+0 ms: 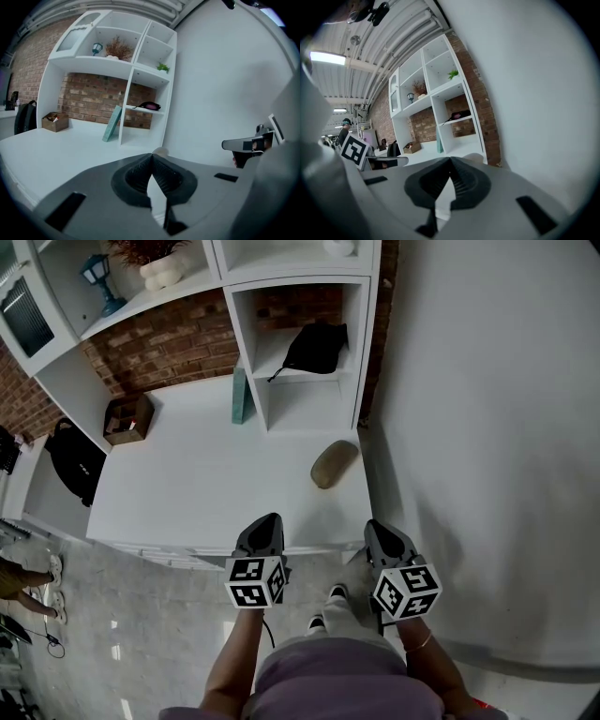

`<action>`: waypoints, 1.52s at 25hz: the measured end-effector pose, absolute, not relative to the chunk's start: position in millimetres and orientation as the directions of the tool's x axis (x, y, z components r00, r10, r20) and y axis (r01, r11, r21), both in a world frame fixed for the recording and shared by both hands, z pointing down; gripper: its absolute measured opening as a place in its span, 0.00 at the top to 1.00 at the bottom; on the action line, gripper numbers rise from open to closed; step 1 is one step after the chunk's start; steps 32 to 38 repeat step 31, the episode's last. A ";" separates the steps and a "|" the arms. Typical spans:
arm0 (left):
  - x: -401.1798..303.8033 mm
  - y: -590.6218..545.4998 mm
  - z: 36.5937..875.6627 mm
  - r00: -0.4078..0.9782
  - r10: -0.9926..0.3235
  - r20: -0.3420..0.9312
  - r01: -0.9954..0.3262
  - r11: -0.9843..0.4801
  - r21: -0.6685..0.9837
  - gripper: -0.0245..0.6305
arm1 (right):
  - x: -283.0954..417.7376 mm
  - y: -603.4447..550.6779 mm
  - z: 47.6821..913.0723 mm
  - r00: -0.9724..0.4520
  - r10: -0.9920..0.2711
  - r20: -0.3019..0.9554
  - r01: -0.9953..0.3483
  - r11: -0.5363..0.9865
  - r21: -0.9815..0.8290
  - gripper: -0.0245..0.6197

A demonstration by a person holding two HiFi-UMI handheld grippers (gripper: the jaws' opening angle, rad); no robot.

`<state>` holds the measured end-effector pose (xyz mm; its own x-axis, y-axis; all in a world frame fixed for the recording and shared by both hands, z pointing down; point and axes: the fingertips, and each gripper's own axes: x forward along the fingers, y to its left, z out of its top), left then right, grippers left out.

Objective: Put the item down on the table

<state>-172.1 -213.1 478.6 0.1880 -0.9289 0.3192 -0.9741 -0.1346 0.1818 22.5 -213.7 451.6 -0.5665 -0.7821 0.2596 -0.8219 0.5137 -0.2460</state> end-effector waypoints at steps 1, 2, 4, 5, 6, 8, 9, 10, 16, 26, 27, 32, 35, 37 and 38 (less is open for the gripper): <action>-172.9 -211.2 478.4 0.185 -0.930 0.318 -0.974 -0.132 0.183 0.96 | 22.1 -213.1 451.7 -0.567 -0.781 0.260 -0.821 0.512 -0.252 0.96; -173.6 -209.8 478.3 0.182 -0.931 0.316 -0.974 -0.128 0.186 0.96 | 21.7 -212.8 451.9 -0.568 -0.781 0.262 -0.821 0.511 -0.255 0.96; -174.5 -207.7 478.2 0.177 -0.933 0.313 -0.974 -0.121 0.190 0.96 | 20.7 -212.3 452.7 -0.569 -0.778 0.266 -0.821 0.514 -0.251 0.96; -174.8 -206.7 478.1 0.175 -0.933 0.313 -0.975 -0.119 0.190 0.96 | 20.0 -211.8 453.0 -0.570 -0.777 0.268 -0.820 0.516 -0.248 0.96; -175.2 -205.6 478.0 0.174 -0.933 0.314 -0.975 -0.118 0.190 0.96 | 19.2 -211.0 453.1 -0.571 -0.775 0.270 -0.819 0.518 -0.246 0.96; -176.8 -203.6 477.8 0.171 -0.933 0.317 -0.975 -0.114 0.191 0.96 | 17.4 -209.5 453.3 -0.573 -0.772 0.274 -0.818 0.521 -0.243 0.96; -178.0 -202.8 478.1 0.169 -0.933 0.319 -0.975 -0.111 0.191 0.96 | 16.5 -209.1 453.6 -0.574 -0.772 0.275 -0.818 0.522 -0.241 0.96; -179.1 -202.2 478.3 0.166 -0.933 0.320 -0.976 -0.108 0.191 0.96 | 15.8 -208.9 453.9 -0.574 -0.771 0.275 -0.818 0.523 -0.240 0.96; -182.9 -199.3 477.3 0.160 -0.937 0.312 -0.975 -0.100 0.198 0.96 | 13.6 -208.1 453.4 -0.581 -0.767 0.274 -0.814 0.534 -0.229 0.96; -181.9 -200.8 479.3 0.172 -0.937 0.304 -0.971 -0.108 0.215 0.96 | 14.7 -211.1 454.8 -0.575 -0.771 0.275 -0.818 0.530 -0.224 0.96; -181.6 -201.1 479.9 0.172 -0.937 0.303 -0.970 -0.108 0.217 0.96 | 14.6 -211.5 455.3 -0.575 -0.770 0.274 -0.817 0.531 -0.225 0.96; -180.8 -203.8 480.1 0.175 -0.937 0.302 -0.969 -0.110 0.221 0.96 | 13.9 -214.4 455.4 -0.578 -0.769 0.273 -0.816 0.533 -0.226 0.96; -180.8 -203.8 480.1 0.175 -0.937 0.302 -0.969 -0.110 0.221 0.96 | 13.9 -214.4 455.4 -0.578 -0.769 0.273 -0.816 0.533 -0.226 0.96; -180.8 -203.8 480.1 0.175 -0.937 0.302 -0.969 -0.110 0.221 0.96 | 13.9 -214.4 455.4 -0.578 -0.769 0.273 -0.816 0.533 -0.226 0.96; -180.8 -203.8 480.1 0.175 -0.937 0.302 -0.969 -0.110 0.221 0.96 | 13.9 -214.4 455.4 -0.578 -0.769 0.273 -0.816 0.533 -0.226 0.96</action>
